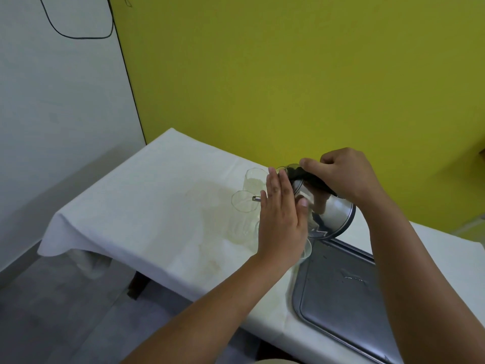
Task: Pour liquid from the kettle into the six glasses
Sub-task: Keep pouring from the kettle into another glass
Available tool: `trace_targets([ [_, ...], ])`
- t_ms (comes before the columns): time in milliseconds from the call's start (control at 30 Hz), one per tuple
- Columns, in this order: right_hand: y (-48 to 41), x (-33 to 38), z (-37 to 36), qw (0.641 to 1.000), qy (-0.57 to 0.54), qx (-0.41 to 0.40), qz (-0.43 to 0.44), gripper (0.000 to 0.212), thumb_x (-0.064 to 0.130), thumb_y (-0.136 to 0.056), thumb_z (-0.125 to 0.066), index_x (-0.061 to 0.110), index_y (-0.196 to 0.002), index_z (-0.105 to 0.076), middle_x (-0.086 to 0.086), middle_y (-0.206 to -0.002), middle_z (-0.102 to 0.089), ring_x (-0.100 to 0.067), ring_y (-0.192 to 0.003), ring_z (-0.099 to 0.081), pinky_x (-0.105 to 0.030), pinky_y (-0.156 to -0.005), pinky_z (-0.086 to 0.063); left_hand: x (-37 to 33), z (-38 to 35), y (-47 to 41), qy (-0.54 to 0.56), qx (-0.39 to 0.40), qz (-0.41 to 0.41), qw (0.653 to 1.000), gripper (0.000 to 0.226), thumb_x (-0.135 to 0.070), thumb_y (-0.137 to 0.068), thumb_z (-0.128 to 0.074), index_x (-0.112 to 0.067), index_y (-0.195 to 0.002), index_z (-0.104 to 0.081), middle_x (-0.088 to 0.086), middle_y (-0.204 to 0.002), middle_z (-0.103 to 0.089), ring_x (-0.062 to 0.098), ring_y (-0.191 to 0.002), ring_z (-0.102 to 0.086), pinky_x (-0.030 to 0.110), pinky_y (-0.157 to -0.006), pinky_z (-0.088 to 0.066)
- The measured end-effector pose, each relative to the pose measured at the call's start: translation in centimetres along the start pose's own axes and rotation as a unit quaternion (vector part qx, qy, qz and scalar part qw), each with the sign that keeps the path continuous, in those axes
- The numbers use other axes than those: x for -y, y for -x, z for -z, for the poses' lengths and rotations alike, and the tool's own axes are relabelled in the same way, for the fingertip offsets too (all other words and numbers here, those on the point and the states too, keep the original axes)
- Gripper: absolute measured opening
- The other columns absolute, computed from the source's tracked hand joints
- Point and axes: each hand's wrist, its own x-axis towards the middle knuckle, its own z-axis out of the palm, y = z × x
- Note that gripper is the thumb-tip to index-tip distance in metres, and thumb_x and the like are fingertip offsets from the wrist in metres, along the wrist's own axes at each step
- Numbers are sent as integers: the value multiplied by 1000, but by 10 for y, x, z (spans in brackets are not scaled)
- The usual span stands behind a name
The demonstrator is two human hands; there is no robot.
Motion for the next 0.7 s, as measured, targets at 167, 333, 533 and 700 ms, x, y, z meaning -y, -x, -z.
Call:
trace_targets([
  [167,-3,4,2,999,30,7,17,56,49,-80,-67,4,-55,-45,-12,-52,-34,-23,-52,-30,-33,-51,-25,1,-1,-1,4,-5,0,1000,61,-37,-97,-17,-9,-148,3,7,-156,12,15,-144,12,34,-116,2],
  [333,-7,7,1,999,40,9,23,61,49,-81,-66,-2,-56,-44,-14,-54,-35,-23,-54,-31,-33,-52,-26,0,-2,-3,5,-19,2,1000,61,-34,-98,-21,-8,-148,3,3,-154,16,12,-143,14,30,-115,5],
  [533,-10,3,-4,999,32,14,23,61,50,-80,-66,-3,-57,-47,-25,-55,-46,-24,-53,-36,-33,-52,-31,0,-4,-3,16,-22,15,1000,63,-38,-97,-20,-8,-147,4,6,-155,14,12,-142,15,31,-116,3],
  [700,-12,0,-4,1000,23,0,15,57,47,-82,-66,1,-55,-46,-13,-53,-36,-24,-52,-32,-32,-50,-27,-4,-2,-9,15,-13,18,1000,61,-36,-97,-16,-10,-147,7,1,-152,20,10,-141,18,29,-115,7],
])
